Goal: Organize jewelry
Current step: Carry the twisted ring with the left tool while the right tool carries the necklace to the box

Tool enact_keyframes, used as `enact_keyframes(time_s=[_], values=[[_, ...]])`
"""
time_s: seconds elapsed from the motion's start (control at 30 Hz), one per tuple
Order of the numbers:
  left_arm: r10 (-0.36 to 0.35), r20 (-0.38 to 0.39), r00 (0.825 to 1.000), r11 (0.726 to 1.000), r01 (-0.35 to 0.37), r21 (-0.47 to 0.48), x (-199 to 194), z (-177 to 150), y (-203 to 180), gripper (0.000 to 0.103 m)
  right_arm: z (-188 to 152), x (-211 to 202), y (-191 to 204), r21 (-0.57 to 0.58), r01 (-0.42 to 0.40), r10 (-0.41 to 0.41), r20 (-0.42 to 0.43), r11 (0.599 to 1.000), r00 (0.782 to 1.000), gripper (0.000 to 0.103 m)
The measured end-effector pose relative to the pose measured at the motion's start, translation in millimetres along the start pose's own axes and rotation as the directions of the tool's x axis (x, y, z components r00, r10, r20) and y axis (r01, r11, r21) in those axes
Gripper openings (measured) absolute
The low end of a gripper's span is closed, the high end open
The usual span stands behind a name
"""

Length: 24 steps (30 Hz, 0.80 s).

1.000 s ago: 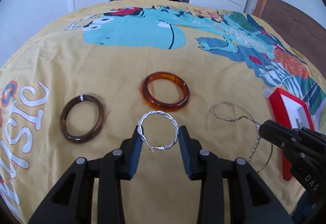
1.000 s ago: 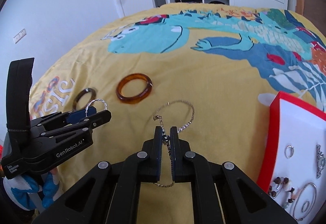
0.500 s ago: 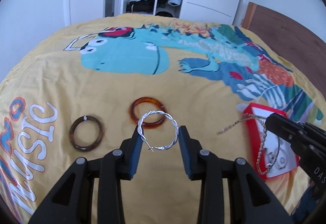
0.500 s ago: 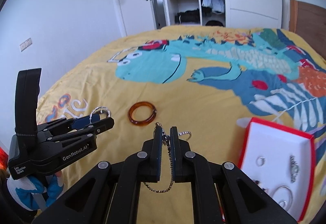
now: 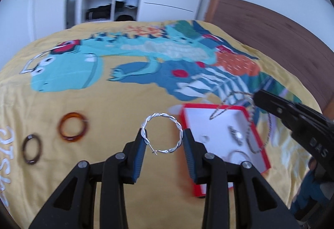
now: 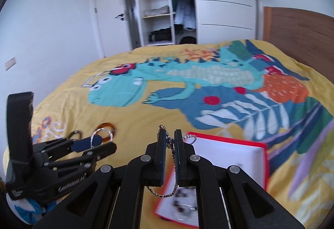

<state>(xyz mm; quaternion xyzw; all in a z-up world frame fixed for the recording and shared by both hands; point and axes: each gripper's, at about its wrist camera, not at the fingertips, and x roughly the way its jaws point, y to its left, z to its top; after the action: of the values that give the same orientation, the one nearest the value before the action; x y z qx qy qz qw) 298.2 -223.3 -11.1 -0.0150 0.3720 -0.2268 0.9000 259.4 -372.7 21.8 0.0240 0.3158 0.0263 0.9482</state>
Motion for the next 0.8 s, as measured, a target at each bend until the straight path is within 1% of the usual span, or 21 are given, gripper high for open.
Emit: enact_keyframes(time_s=[0.17, 0.3, 0.5, 0.8], values=[[-0.050, -0.038, 0.998, 0.997, 0.052, 0.053, 23.0, -8.9, -40.2, 0.033, -10.9, 6.1, -35.9, 0.038, 0.042, -0.041, -0.020, 0.998, 0.999, 0.007], [-0.066, -0.070, 0.995, 0.994, 0.072, 0.082, 41.2, -17.3, -62.6, 0.033, -21.2, 12.9, -55.2, 0.063, 0.061, -0.059, -0.035, 0.996, 0.998, 0.007], [-0.061, -0.095, 0.994, 0.992, 0.070, 0.103, 64.3, -22.4, -77.2, 0.033, -35.4, 26.0, -79.0, 0.096, 0.074, -0.069, -0.053, 0.993, 0.996, 0.007], [-0.028, -0.130, 0.991, 0.993, 0.043, 0.114, 91.5, -31.9, -79.5, 0.033, -51.8, 43.5, -96.0, 0.117, 0.081, -0.072, -0.080, 0.990, 0.994, 0.007]])
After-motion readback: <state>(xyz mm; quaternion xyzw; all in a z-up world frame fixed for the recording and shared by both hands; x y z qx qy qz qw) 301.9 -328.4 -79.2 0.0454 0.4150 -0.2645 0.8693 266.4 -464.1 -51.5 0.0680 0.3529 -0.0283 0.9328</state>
